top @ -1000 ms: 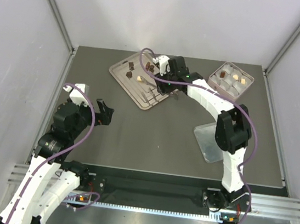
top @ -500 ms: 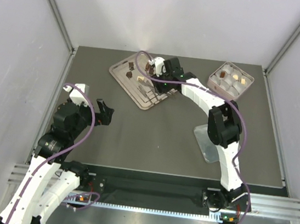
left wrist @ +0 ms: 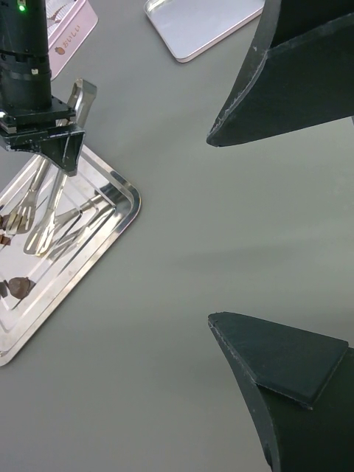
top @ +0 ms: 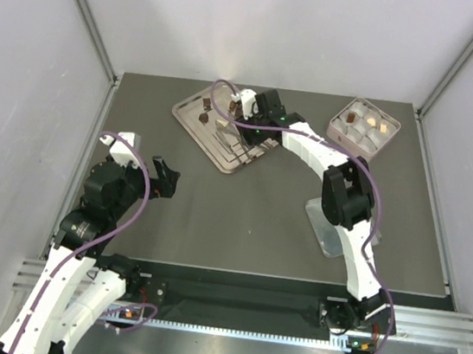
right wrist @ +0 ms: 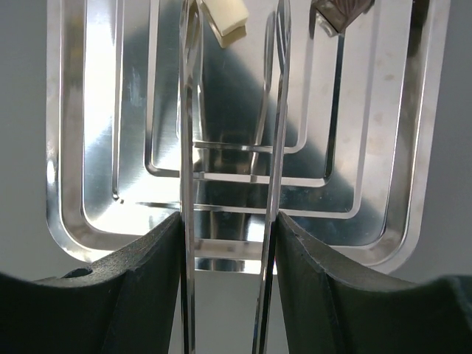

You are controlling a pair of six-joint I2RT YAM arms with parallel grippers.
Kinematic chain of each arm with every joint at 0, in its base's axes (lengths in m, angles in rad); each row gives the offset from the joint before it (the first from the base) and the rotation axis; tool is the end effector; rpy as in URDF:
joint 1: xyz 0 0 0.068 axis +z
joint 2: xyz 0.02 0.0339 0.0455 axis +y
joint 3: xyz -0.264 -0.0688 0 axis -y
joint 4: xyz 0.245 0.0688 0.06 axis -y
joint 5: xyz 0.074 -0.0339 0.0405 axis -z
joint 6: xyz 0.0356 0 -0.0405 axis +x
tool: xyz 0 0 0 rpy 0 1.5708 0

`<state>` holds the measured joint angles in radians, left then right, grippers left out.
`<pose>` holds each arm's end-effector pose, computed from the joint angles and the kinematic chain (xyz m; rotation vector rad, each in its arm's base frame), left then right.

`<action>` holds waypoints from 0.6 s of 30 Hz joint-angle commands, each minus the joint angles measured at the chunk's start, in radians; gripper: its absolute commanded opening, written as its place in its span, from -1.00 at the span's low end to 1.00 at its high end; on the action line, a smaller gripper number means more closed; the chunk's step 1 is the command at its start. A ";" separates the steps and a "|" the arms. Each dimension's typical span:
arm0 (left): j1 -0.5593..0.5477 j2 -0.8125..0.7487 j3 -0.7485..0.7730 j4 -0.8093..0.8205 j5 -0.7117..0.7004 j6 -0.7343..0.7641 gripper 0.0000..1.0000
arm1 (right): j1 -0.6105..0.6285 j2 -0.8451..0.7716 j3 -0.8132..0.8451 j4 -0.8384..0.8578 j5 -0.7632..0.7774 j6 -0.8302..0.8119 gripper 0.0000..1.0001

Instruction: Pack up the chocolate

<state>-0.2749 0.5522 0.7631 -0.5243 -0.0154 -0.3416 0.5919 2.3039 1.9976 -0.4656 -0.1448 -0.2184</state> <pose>0.1219 -0.0338 0.3282 -0.0742 1.9031 -0.4062 0.4342 0.2981 0.2168 -0.9961 2.1394 0.3530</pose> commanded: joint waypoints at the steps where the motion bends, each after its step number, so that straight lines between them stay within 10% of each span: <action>1: 0.003 -0.006 0.007 0.055 0.009 0.004 0.98 | 0.002 0.020 0.067 0.024 -0.032 -0.012 0.00; 18: 0.005 -0.006 0.007 0.055 0.006 0.004 0.98 | 0.003 -0.018 0.066 -0.002 -0.076 0.002 -0.25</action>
<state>-0.2749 0.5522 0.7631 -0.5243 -0.0154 -0.3416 0.5919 2.3352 2.0308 -0.4812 -0.1970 -0.2165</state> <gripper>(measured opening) 0.991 0.386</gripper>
